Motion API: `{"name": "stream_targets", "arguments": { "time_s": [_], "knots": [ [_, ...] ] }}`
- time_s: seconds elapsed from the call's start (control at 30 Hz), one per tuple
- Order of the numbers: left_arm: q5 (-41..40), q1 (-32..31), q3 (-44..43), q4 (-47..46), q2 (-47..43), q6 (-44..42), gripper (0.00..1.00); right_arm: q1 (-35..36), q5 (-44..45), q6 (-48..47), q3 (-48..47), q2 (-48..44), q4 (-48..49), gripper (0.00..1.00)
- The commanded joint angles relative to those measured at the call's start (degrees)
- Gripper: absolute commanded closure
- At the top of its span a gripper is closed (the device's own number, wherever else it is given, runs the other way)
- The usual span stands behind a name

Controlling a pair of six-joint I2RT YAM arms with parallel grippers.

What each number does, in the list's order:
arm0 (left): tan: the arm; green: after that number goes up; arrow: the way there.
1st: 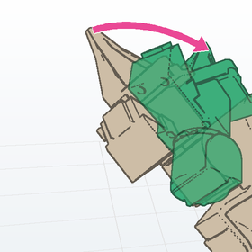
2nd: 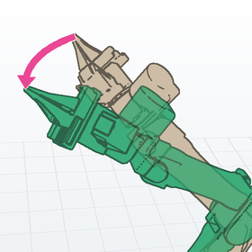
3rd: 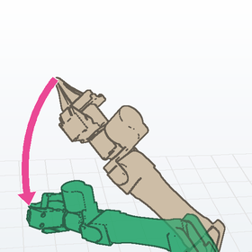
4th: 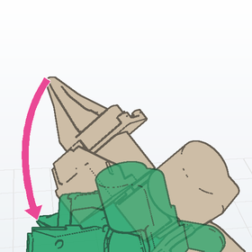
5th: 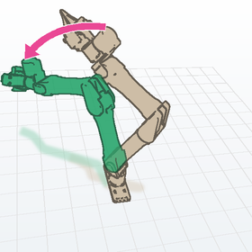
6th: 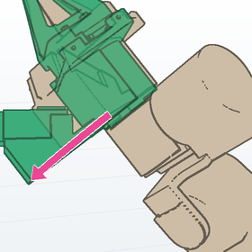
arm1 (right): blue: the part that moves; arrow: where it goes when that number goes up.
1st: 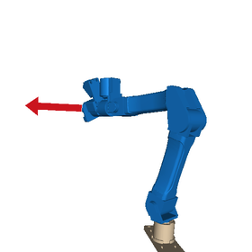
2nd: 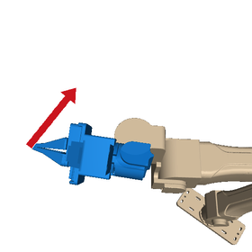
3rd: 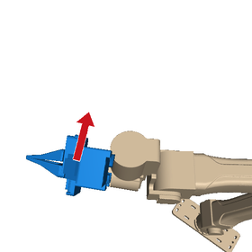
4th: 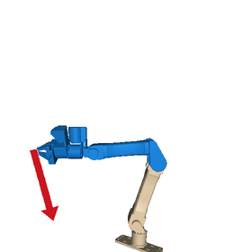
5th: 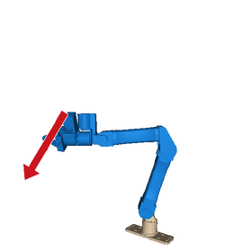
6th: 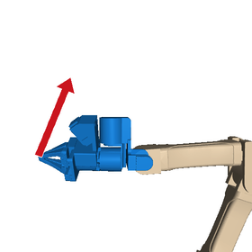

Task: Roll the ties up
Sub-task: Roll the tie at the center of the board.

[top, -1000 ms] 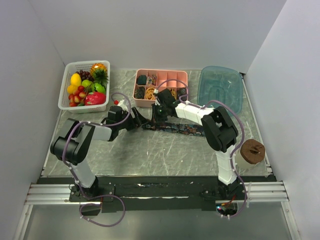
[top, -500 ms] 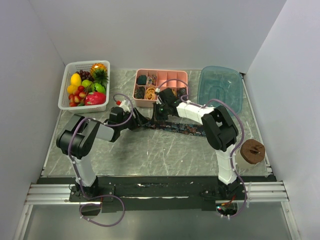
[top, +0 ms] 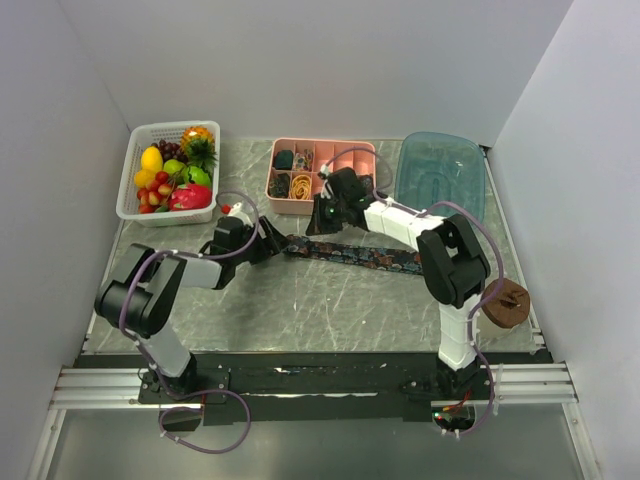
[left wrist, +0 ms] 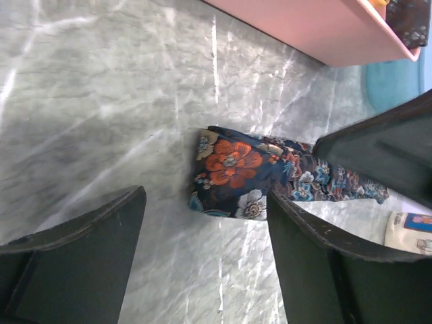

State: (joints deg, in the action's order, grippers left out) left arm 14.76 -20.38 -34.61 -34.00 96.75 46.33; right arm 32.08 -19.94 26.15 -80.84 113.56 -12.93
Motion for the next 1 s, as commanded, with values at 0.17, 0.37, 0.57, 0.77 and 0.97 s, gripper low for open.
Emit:
{"name": "stream_targets", "arguments": {
  "time_s": [0.17,0.37,0.57,0.77,0.97],
  "knots": [
    [-1.9,-0.8,1.6,4.2,-6.5,-3.4,0.63,-0.6,1.8,-2.7,-9.6,3.5,-2.2,1.0],
    [-0.7,-3.4,2.7,3.7,-7.8,-5.3,0.99,-0.6,1.6,-2.8,-11.4,7.4,-2.5,1.0],
    [-0.4,-6.6,0.5,4.6,-5.1,-7.5,0.99,-0.2,1.7,-3.2,-12.9,9.5,-3.7,1.0],
    [-0.1,-7.8,-3.3,4.5,-0.1,-7.4,0.99,0.4,1.1,-3.0,-13.2,10.8,-3.2,1.0],
    [-0.8,-8.0,-6.2,5.6,2.0,-7.4,0.99,1.0,-0.5,-2.9,-12.9,11.5,-2.6,1.0]
  ]
}}
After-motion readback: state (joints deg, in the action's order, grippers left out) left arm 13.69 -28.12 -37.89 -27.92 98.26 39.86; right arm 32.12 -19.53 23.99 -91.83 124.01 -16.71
